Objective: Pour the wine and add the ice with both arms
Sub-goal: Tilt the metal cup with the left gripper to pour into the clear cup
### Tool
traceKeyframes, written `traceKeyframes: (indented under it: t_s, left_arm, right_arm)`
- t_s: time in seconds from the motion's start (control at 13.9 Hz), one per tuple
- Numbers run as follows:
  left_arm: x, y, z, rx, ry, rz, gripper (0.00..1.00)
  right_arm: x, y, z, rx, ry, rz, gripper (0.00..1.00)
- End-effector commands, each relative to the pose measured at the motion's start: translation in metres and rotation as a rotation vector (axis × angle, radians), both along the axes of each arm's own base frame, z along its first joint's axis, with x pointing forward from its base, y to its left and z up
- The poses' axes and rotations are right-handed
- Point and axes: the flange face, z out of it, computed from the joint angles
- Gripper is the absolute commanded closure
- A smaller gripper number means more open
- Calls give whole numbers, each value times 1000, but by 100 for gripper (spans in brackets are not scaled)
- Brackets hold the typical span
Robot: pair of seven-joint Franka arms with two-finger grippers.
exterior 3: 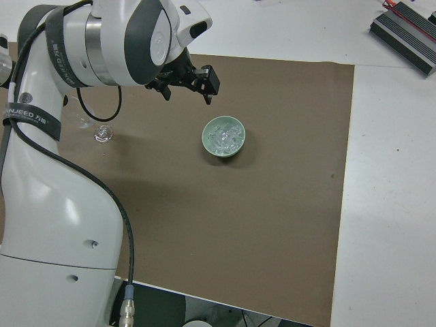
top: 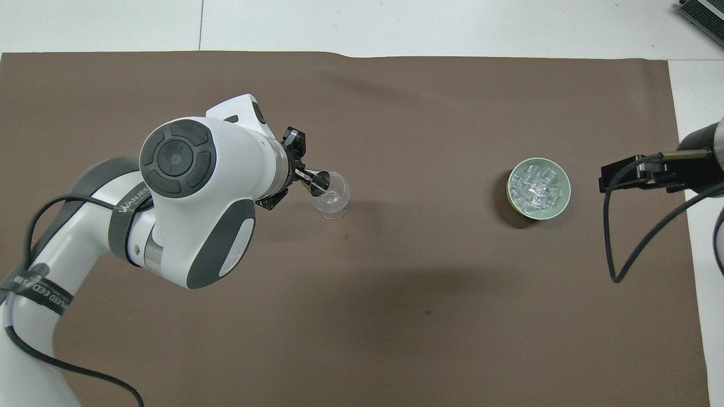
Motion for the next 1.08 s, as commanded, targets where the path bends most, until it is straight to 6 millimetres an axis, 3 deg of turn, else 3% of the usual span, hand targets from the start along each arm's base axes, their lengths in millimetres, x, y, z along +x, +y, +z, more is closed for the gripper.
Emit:
traceKeyframes:
  t_s: [0.0,1.0]
  left_arm:
    - [-4,-6,1,24,-31,0,100]
    - [-9,-20,12,108,-104,39,100]
  right_arm:
    - [-5,1,0,25,-15,32,0]
    - [-5,1,0,25,-17,32,0]
